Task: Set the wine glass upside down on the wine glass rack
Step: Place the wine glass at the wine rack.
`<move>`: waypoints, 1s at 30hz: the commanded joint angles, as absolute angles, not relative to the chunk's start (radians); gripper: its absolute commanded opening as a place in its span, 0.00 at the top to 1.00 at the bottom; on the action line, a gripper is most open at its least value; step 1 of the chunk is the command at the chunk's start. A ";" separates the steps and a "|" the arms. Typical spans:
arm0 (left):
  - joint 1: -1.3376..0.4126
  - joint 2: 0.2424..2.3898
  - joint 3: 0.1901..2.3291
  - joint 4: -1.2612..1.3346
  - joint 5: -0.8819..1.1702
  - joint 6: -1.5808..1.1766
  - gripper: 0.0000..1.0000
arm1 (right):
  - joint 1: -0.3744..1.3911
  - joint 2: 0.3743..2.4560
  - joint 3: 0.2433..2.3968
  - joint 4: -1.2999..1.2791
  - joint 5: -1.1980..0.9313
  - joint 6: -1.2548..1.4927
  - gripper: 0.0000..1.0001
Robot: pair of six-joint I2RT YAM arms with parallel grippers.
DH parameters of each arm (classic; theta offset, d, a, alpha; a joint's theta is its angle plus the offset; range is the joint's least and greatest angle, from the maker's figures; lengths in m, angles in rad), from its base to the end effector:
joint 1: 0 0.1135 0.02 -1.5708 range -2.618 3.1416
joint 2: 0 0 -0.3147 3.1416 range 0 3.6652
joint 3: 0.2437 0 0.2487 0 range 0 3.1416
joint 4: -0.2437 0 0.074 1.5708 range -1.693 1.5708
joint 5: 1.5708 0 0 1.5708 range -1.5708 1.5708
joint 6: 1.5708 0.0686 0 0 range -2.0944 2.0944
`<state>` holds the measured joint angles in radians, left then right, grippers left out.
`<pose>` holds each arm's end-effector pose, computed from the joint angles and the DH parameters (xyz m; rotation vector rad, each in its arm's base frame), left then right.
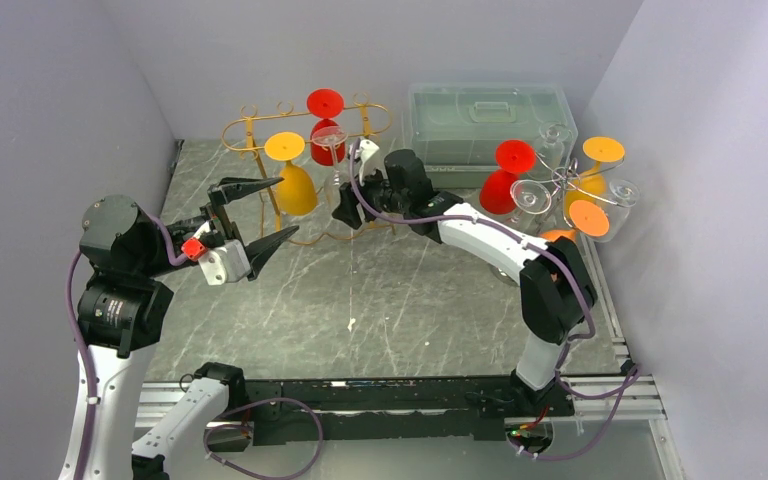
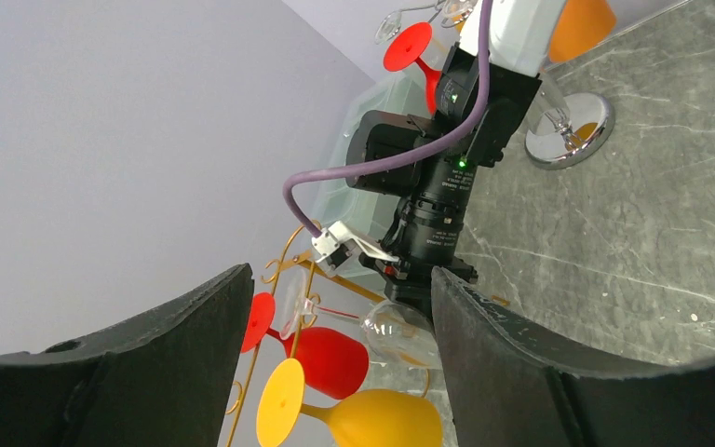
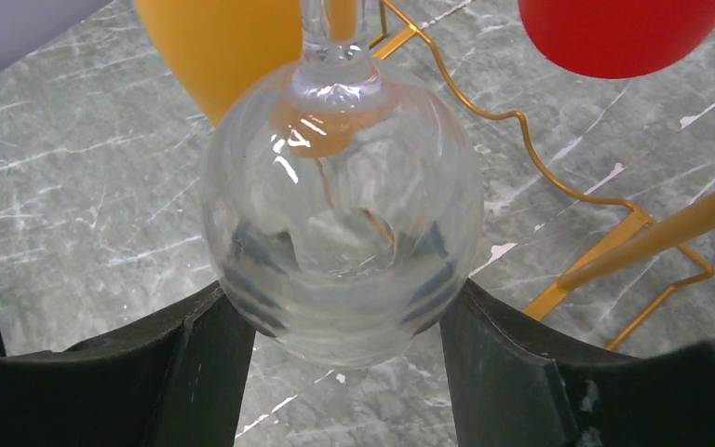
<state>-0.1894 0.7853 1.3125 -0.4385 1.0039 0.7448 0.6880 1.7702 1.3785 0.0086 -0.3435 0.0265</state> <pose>0.0738 -0.0731 0.5191 1.2941 0.8175 -0.2996 0.3383 0.3080 0.3335 -0.8727 1.8190 0.7987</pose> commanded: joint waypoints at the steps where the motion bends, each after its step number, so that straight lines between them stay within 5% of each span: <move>1: -0.189 0.784 1.313 -0.431 1.011 0.755 0.25 | 0.676 1.685 1.379 0.106 -0.357 0.043 0.59; 30: -0.189 0.784 1.313 -0.431 1.011 0.755 0.25 | 0.676 1.802 1.541 0.011 -0.382 0.009 0.59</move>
<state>-0.1894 0.7853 1.3125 -0.4385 1.0039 0.7452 0.6796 1.8034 1.4879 -0.0196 -0.3618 0.0250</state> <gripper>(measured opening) 0.755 0.668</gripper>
